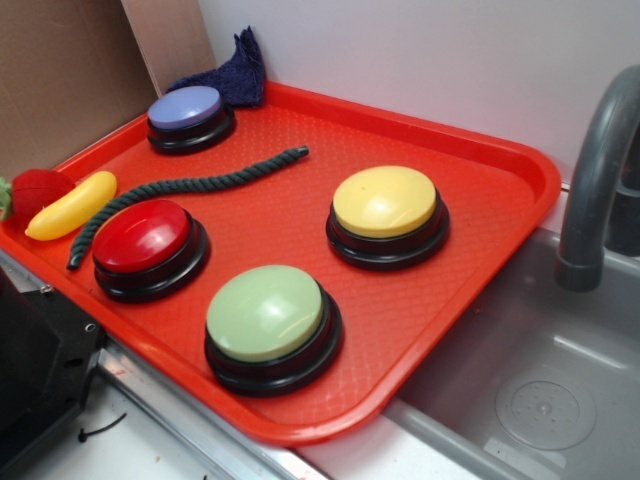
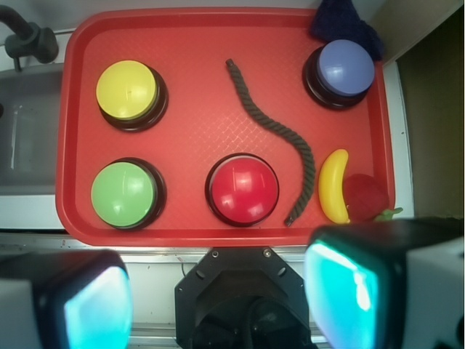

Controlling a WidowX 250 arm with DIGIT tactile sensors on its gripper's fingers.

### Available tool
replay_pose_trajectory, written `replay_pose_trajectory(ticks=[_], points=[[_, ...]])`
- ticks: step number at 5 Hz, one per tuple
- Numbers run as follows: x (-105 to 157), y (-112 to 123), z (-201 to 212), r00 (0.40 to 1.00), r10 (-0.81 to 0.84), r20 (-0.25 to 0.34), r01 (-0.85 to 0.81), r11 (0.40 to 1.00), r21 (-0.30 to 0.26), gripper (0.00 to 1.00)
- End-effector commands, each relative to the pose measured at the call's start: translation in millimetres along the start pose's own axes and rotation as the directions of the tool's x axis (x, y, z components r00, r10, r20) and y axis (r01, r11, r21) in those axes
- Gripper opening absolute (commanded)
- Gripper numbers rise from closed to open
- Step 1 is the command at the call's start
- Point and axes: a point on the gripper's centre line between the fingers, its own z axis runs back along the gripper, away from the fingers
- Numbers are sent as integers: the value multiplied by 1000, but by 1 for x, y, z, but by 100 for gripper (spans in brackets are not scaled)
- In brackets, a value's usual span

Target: Push the red button.

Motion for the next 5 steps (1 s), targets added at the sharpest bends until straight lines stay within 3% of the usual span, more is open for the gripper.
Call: replay_pose_trajectory(ticks=[1, 2, 3, 5], points=[[0, 0, 0, 1000, 0, 0, 0, 1000, 0, 100], [22, 13, -52, 995, -95, 6, 95, 995, -1, 100], [29, 20, -98, 989, -147, -3, 147, 989, 35, 100], [29, 39, -166, 978, -191, -79, 193, 981, 26, 100]])
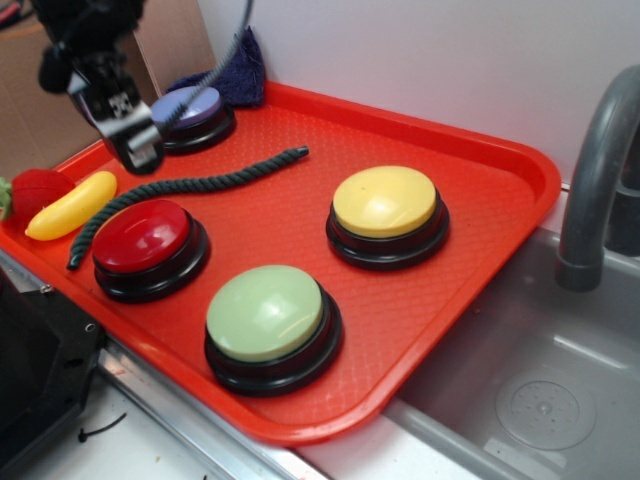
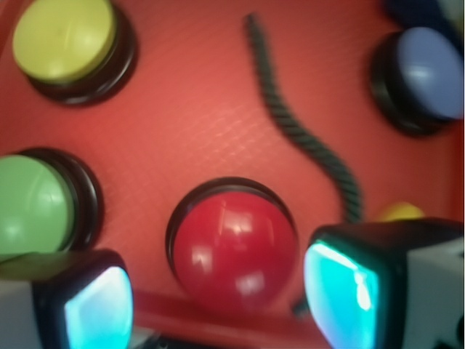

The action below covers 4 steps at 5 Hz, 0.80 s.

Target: Push the red button.

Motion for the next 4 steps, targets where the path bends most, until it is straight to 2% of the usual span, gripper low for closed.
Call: replay_pose_trajectory(ticks=[1, 4], points=[[-4, 6, -32, 999, -18, -41, 18, 1000, 21, 100], [-17, 0, -58, 997, -52, -63, 52, 999, 0, 100]])
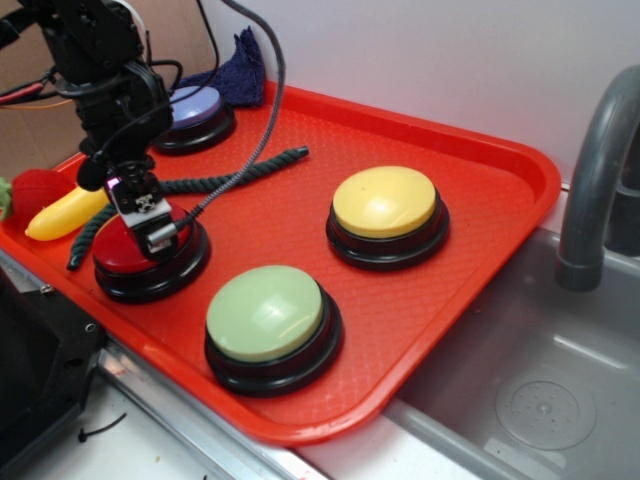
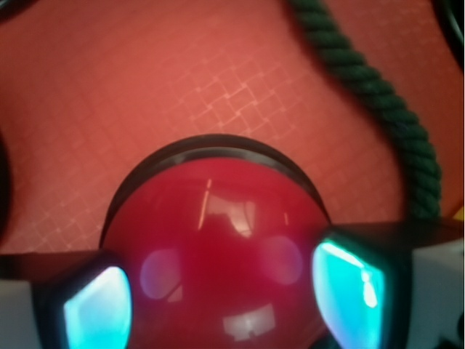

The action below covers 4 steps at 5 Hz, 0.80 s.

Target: Push the red button.

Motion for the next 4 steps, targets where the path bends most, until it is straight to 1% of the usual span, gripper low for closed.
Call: replay_pose_trajectory(ticks=[1, 2, 3, 4], points=[[-6, -3, -2, 1000, -9, -2, 9, 1000, 5, 100], [2, -2, 19, 1000, 9, 4, -9, 1000, -8, 100], [14, 0, 30, 999, 27, -34, -26, 999, 24, 100], [18, 4, 51, 997, 51, 57, -52, 999, 14, 100]])
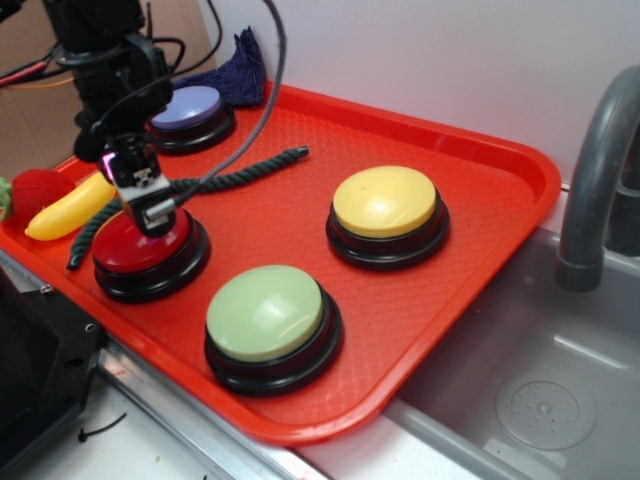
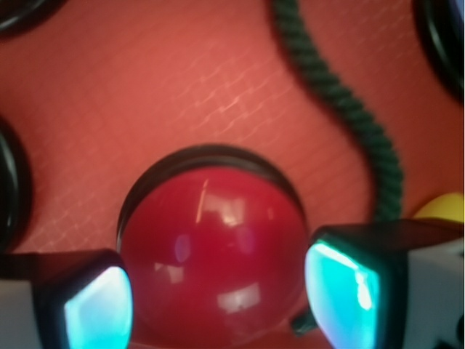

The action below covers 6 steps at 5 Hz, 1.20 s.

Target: Push the red button.

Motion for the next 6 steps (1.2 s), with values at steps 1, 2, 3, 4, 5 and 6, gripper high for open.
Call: replay_pose_trajectory(ticks=[1, 2, 3, 4, 5, 6], points=[[10, 9, 40, 989, 32, 142, -34, 999, 9, 100], [9, 11, 49, 987, 49, 155, -50, 999, 6, 100], [9, 13, 54, 985, 62, 160, -63, 998, 4, 100], [8, 16, 59, 984, 75, 163, -77, 997, 5, 100], [4, 18, 69, 981, 84, 173, -88, 996, 14, 100], [4, 17, 76, 981, 83, 177, -90, 996, 30, 100]])
